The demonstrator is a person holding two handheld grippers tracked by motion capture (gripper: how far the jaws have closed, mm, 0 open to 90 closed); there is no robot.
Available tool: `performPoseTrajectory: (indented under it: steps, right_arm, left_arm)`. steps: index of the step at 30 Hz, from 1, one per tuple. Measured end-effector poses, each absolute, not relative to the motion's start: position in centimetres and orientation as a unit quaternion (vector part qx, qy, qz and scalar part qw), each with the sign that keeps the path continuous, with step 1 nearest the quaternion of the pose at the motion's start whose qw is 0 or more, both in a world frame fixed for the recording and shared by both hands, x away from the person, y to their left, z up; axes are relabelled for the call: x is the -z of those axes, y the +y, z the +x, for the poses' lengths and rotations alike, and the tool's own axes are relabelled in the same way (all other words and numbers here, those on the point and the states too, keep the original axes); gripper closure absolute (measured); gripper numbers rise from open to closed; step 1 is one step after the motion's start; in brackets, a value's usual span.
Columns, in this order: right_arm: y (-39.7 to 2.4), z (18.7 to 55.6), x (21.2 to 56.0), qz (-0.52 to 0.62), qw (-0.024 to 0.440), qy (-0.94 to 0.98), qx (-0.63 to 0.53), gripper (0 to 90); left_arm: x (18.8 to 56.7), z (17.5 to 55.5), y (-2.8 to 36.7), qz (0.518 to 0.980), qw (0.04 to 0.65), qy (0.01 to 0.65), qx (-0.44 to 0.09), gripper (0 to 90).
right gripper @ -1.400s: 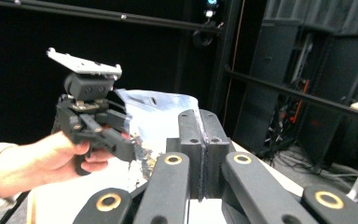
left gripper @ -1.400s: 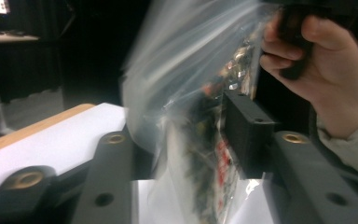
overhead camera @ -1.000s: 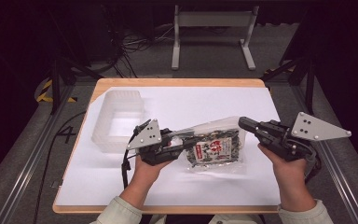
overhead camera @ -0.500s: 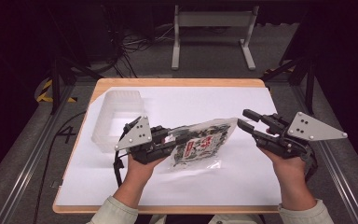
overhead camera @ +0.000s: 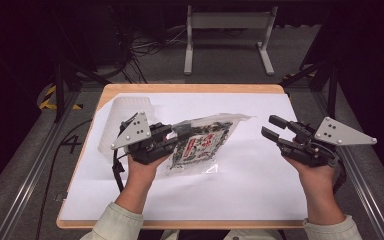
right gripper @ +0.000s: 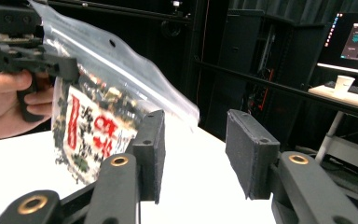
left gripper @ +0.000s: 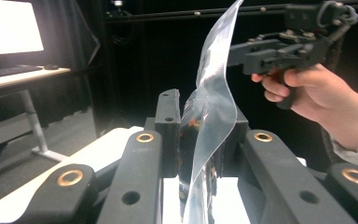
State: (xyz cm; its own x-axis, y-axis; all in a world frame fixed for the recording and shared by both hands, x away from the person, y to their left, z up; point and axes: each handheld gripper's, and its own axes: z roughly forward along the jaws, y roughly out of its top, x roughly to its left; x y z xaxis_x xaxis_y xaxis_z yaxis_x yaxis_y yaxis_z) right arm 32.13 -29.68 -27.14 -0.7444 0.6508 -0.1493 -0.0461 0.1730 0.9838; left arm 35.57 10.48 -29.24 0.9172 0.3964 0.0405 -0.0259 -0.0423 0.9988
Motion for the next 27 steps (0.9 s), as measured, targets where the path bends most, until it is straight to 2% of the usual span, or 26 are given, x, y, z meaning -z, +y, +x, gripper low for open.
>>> performPoseTrajectory:
  steps: [27]
  right_arm:
    - [-30.5,32.5,27.8,0.232,0.28,0.713,-0.6,58.1]
  left_arm:
    - [25.4,38.8,13.9,0.648,0.711,0.169,-0.217,76.2]
